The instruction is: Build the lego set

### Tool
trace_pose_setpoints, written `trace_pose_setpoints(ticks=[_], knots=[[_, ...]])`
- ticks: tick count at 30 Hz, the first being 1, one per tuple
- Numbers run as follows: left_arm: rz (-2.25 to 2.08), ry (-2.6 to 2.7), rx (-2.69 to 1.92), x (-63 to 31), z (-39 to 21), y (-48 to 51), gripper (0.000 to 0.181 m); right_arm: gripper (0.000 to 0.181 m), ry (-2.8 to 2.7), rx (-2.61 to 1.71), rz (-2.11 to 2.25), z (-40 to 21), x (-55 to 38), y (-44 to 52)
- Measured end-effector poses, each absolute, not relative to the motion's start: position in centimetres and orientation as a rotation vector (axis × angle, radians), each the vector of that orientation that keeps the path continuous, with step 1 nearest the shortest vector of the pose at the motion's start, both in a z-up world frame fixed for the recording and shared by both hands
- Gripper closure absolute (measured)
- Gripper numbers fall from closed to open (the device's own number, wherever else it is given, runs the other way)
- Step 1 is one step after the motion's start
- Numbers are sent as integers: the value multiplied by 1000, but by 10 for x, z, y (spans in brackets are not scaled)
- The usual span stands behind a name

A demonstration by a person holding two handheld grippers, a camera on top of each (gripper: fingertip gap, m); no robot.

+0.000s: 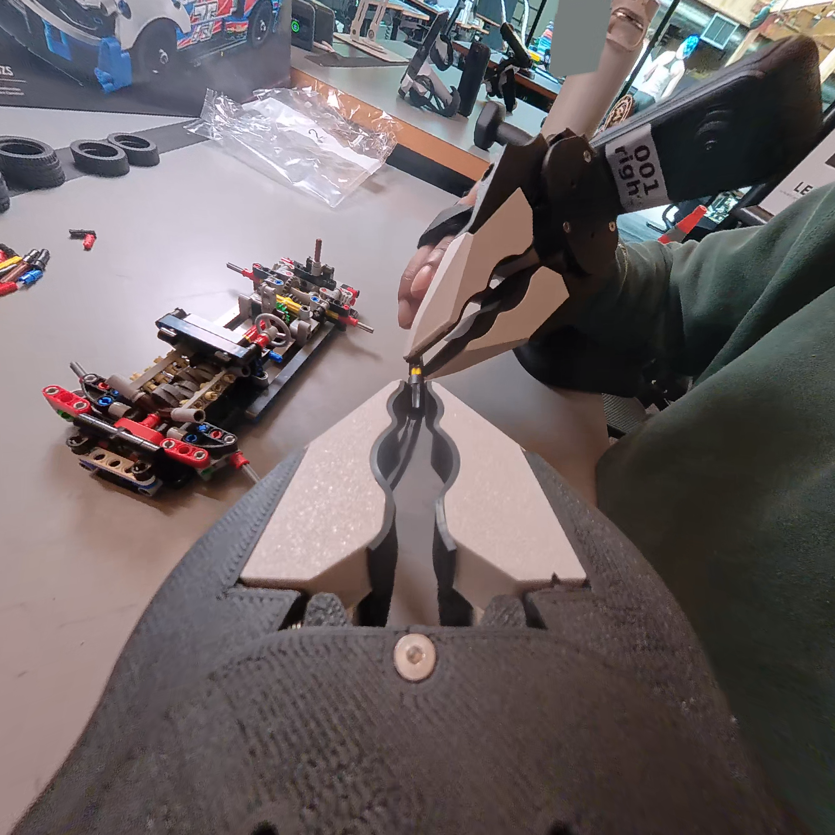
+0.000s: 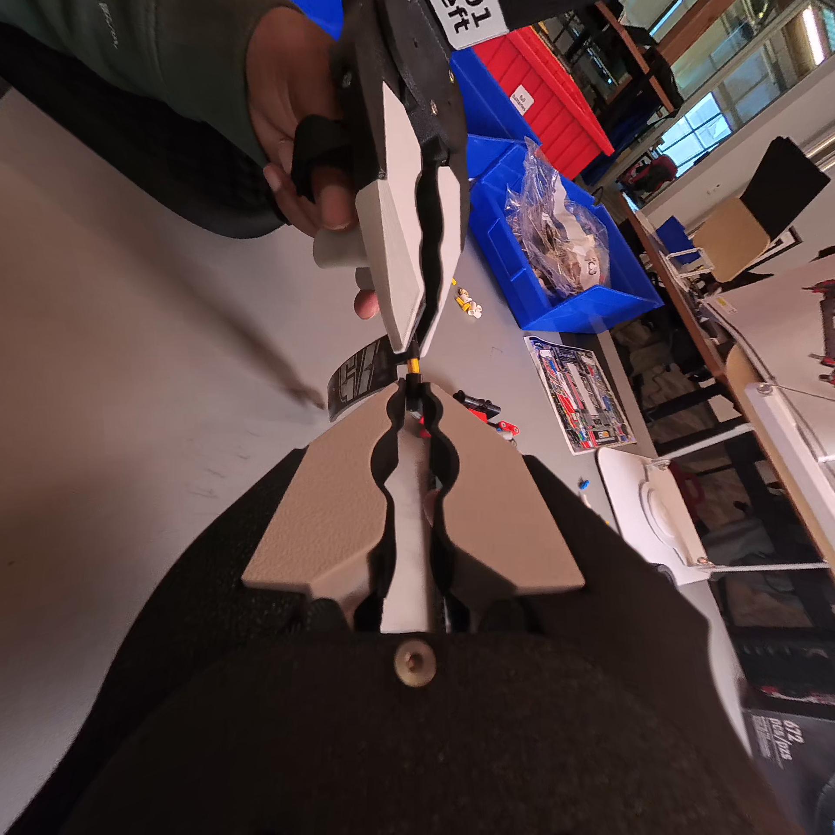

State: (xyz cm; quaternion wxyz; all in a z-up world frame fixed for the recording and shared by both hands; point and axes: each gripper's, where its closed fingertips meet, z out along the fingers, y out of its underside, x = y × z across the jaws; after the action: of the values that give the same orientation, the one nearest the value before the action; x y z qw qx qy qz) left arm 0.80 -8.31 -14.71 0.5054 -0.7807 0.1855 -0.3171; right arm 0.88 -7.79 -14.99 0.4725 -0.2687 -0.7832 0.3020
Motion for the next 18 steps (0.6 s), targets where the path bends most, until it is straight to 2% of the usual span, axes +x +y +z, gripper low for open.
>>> trace_pose_setpoints(ticks=[18], knots=[[-650,495,-1944,13,-154,-83,177,179,-1978,-588,516,-157,9,-81]])
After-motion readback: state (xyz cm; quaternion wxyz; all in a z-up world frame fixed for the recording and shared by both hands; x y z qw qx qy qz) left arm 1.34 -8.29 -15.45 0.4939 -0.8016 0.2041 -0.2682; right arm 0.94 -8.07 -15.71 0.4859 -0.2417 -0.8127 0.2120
